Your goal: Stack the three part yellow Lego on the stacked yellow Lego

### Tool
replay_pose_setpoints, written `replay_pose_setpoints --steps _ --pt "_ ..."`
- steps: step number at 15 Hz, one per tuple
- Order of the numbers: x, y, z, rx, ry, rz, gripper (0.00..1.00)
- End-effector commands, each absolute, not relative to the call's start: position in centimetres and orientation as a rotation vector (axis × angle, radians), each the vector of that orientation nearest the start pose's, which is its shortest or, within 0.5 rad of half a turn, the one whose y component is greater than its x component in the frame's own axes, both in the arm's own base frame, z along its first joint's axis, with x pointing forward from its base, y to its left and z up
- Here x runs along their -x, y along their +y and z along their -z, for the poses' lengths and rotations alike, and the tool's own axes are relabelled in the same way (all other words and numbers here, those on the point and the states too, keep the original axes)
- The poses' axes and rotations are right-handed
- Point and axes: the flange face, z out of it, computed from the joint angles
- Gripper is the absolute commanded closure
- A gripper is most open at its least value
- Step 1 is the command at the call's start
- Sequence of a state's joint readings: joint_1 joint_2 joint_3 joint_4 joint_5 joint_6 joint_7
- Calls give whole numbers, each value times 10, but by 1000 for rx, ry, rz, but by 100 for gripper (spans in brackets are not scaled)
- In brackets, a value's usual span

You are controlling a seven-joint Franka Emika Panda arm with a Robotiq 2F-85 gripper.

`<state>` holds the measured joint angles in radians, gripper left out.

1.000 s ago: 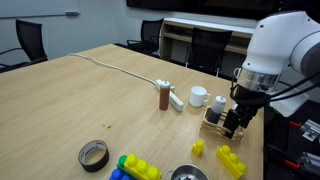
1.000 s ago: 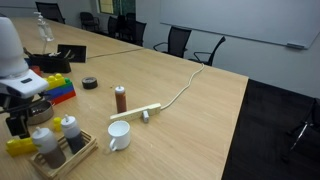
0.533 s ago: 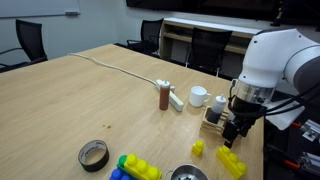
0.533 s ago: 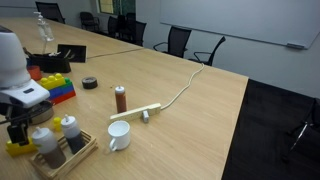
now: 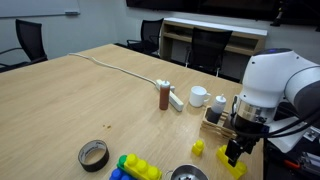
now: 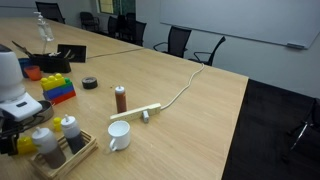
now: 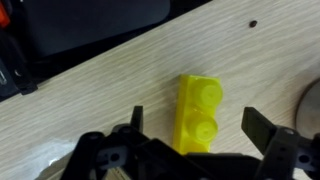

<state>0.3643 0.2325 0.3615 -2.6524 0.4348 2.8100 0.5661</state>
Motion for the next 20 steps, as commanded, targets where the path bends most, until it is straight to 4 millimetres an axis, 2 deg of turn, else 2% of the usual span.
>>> replay_pose_setpoints --steps 1,6,8,9,16,18,20 --pt "-315 269 -157 2963 405 -207 0" --pt "-315 269 -151 2971 386 -134 2" --pt "-313 267 -150 2986 378 -108 27" --pt "-313 267 -149 2992 373 -101 31" --pt "-317 264 -148 3055 352 -58 82" --pt "-318 265 -149 3068 338 -60 90" --pt "-319 265 -152 3075 342 -55 90"
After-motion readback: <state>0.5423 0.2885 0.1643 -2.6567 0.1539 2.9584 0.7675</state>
